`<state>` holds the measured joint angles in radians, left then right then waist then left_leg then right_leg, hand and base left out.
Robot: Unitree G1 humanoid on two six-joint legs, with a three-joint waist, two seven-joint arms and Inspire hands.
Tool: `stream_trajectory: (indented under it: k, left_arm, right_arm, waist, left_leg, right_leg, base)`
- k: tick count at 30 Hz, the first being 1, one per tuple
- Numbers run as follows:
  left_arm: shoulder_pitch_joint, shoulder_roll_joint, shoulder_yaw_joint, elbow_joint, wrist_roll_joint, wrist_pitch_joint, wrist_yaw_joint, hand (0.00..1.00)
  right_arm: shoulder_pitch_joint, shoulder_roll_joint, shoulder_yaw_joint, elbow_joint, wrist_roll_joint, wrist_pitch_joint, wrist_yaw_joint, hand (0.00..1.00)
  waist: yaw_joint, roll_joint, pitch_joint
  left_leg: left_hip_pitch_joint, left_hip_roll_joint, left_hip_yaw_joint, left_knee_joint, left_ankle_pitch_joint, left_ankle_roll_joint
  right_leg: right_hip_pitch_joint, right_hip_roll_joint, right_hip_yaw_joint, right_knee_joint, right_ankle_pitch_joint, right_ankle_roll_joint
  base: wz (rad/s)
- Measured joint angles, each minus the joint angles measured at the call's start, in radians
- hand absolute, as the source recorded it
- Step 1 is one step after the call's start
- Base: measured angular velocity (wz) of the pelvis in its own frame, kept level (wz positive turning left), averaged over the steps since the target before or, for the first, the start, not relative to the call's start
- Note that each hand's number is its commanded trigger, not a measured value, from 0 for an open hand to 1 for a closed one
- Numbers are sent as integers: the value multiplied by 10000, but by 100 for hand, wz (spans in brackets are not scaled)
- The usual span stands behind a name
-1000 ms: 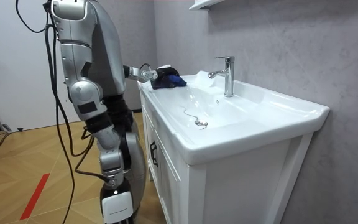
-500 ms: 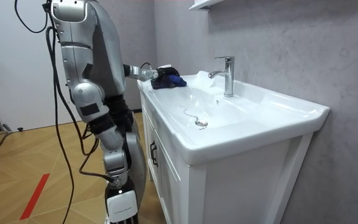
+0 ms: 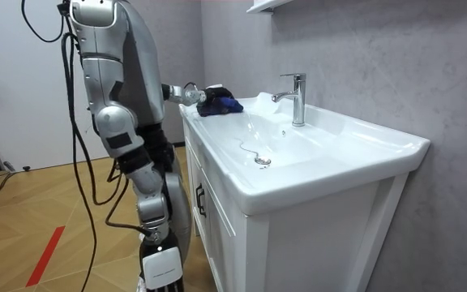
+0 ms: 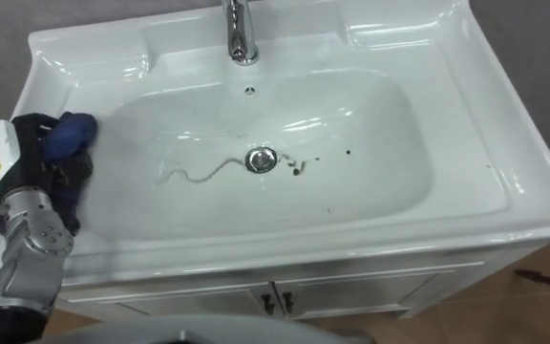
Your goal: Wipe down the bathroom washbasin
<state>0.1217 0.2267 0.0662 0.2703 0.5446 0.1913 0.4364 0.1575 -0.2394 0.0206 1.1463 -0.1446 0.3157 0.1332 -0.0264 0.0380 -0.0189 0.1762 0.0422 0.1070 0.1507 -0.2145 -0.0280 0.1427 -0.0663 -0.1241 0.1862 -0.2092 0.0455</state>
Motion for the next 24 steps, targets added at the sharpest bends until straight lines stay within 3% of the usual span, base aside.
stream_trajectory:
  k: [3,5,11,17,24]
  left_arm:
    - [18,-6,124,-613,-281,298,-215,100]
    - [88,-86,121,-1116,-301,406,-276,100]
    - [191,-131,-23,-2568,-279,395,-152,100]
    - [277,-142,-112,-3035,-192,205,346,100]
    - [276,-141,-126,-3035,-150,195,631,100]
  right_arm:
    - [-1,27,211,-1,214,-149,-79,0]
    - [-8,46,371,43,215,-356,-80,0]
    - [-118,83,371,379,215,-833,-132,0]
    - [-65,84,373,741,179,-1046,-208,0]
    - [2,86,469,814,203,-1093,-206,0]
  waist:
    - [68,-93,84]
    - [107,-210,197]
    - [48,-237,279]
    - [-3,26,214]
    - [-57,23,217]
  left_leg:
    - [-74,0,-16,25,0,0]
    - [-120,-1,-37,68,0,0]
    - [-539,-12,-296,227,-1,0]
    - [-484,-11,-293,245,-1,0]
    - [-451,-11,-275,252,-1,1]
  right_leg:
    - [-29,5,9,-2,-2,1]
    - [-53,4,8,-2,-2,1]
    - [-256,-14,-227,-11,18,-19]
    - [-184,-18,-262,-9,17,-20]
    - [-143,-23,-275,-1,17,-20]
  base:
    - [1]
    - [3]
    - [12]
    - [0]
    - [0]
